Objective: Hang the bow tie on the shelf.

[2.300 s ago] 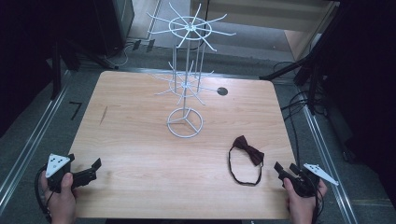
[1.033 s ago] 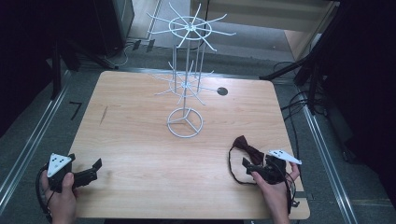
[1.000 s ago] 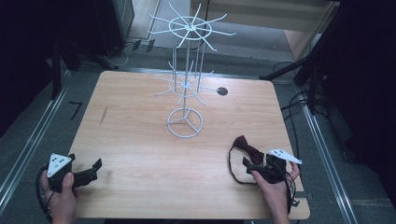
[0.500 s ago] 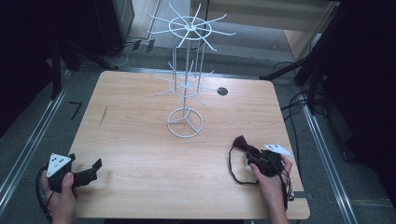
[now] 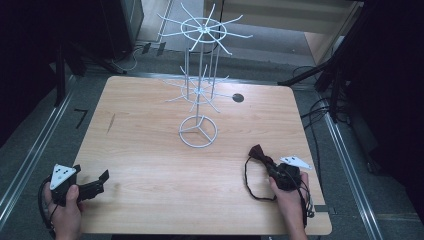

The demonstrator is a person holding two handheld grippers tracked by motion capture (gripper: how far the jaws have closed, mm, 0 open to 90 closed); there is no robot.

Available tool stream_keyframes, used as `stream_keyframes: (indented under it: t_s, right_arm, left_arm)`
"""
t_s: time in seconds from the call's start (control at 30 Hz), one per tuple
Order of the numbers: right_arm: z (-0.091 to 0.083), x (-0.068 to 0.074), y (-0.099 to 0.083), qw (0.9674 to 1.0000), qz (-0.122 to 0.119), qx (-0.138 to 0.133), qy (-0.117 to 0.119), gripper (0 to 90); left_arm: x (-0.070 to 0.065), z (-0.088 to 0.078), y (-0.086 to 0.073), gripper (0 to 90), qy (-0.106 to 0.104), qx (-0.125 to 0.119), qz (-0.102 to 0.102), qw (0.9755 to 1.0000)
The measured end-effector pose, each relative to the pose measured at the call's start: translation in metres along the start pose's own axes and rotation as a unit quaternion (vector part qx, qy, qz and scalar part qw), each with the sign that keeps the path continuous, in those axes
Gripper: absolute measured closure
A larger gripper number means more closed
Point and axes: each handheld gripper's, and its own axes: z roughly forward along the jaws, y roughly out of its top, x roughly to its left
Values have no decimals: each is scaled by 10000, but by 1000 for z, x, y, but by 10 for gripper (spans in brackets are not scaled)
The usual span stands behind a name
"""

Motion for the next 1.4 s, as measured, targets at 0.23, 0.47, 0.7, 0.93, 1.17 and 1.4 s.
stream_keyframes:
  t_s: [0.23,0.47,0.7,0.93,1.17,1.4]
  right_arm:
    - [-3,-4,-2,9995,225,-161,154,868]
    - [-14,2,4,9972,263,-631,299,869]
    - [-24,21,22,9949,180,-859,499,869]
    - [-27,43,43,9917,95,-1109,650,869]
    - [-33,55,61,9891,-14,-1273,744,869]
    - [-34,61,74,9869,8,-1400,805,868]
  left_arm:
    - [1,0,0,14,-19,3,-32,10000]
    - [0,-1,0,15,-9,-10,-34,10000]
    - [1,-1,0,15,-2,-44,-46,10000]
    - [1,-1,-1,14,-18,-68,-74,9999]
    - [2,-1,-1,14,-33,-75,-94,9999]
    - [2,-1,-1,14,-37,-71,-80,9999]
